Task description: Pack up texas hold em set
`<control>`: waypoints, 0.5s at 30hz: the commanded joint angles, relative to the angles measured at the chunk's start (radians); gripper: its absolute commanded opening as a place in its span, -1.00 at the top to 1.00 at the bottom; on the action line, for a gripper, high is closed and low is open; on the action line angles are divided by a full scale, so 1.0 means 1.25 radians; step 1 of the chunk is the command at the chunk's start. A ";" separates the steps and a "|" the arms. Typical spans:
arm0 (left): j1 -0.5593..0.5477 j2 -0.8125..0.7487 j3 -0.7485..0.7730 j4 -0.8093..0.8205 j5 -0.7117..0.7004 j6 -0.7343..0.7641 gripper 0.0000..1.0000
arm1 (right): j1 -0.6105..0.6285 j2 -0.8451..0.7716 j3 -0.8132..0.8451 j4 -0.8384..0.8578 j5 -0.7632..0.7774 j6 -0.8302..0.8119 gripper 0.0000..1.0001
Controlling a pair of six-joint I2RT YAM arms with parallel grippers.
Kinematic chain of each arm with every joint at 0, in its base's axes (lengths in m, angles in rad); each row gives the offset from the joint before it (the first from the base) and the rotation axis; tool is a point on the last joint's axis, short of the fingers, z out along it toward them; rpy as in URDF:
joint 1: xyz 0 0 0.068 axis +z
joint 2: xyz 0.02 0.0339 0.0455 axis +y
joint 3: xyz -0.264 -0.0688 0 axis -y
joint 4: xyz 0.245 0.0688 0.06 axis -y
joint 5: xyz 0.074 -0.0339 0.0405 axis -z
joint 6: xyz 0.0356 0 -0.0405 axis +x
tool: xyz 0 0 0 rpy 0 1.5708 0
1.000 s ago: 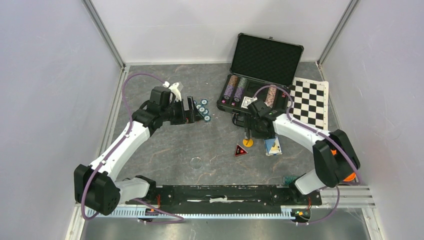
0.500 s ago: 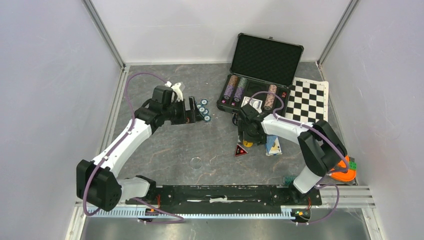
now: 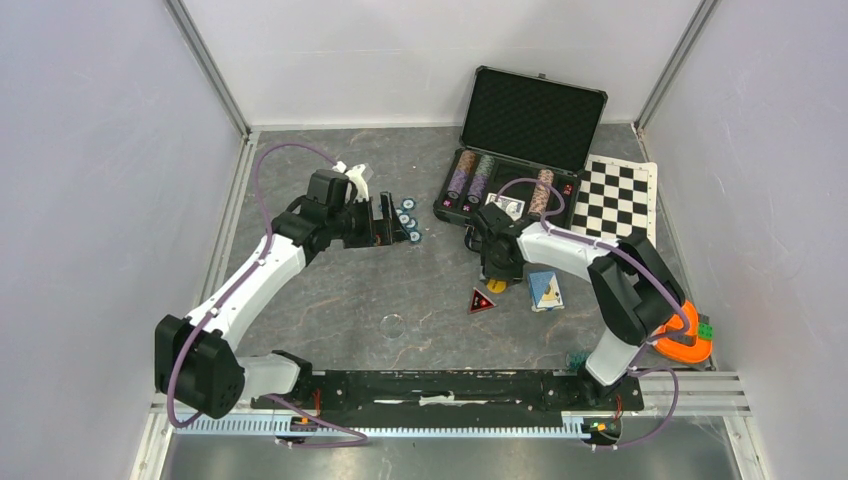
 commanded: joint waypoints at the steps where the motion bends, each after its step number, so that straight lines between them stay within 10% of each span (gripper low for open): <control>1: -0.005 0.000 0.032 -0.002 -0.014 0.048 -0.99 | 0.002 0.028 0.045 0.001 -0.003 -0.006 0.06; 15: -0.006 0.043 0.088 -0.005 -0.028 0.066 -0.99 | -0.125 0.038 0.375 -0.068 0.009 -0.119 0.16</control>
